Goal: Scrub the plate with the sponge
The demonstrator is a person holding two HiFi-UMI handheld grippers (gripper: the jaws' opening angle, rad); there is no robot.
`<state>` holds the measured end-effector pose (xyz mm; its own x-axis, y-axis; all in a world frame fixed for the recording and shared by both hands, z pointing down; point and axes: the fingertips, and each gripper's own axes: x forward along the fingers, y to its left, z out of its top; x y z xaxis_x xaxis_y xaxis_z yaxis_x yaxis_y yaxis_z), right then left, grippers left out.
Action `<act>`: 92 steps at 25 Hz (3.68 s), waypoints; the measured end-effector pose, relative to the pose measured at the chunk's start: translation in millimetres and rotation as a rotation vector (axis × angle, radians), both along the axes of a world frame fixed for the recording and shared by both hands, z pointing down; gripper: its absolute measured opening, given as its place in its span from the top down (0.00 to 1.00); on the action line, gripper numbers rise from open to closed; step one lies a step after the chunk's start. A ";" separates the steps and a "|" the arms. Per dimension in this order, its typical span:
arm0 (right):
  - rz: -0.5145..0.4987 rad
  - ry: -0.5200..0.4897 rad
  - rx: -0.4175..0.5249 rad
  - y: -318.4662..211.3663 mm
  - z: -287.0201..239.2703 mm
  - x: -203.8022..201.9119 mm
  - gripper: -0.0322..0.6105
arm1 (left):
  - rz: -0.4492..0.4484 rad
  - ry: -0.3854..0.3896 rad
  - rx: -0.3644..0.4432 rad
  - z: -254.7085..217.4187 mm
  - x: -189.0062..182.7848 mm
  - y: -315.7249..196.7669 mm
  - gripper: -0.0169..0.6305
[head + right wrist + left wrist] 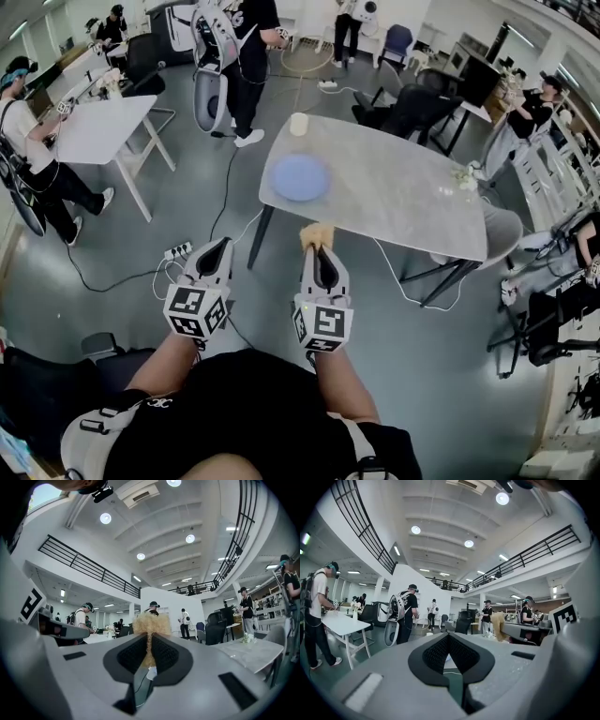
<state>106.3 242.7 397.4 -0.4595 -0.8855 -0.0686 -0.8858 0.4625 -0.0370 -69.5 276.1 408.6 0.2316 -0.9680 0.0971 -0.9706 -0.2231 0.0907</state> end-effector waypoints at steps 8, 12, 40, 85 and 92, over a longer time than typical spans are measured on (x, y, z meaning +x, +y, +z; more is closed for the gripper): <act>0.050 0.012 0.015 -1.8 -1.1 -34.7 0.90 | 0.062 0.006 0.002 3.2 -30.5 -12.5 0.97; 0.067 0.020 0.011 -6.3 0.5 -41.9 0.90 | 0.083 0.002 -0.008 4.8 -37.1 -22.8 0.97; 0.037 -0.007 0.013 -283.9 14.9 -33.1 0.90 | 0.040 -0.061 0.002 10.1 -27.7 -289.2 0.97; 0.246 0.058 -0.139 -441.0 56.9 -7.6 0.90 | 0.260 -0.162 -0.363 152.5 -23.9 -513.0 0.82; 0.288 0.074 -0.168 -425.6 64.5 5.3 0.90 | 0.275 -0.198 -0.563 237.3 -26.8 -502.5 0.82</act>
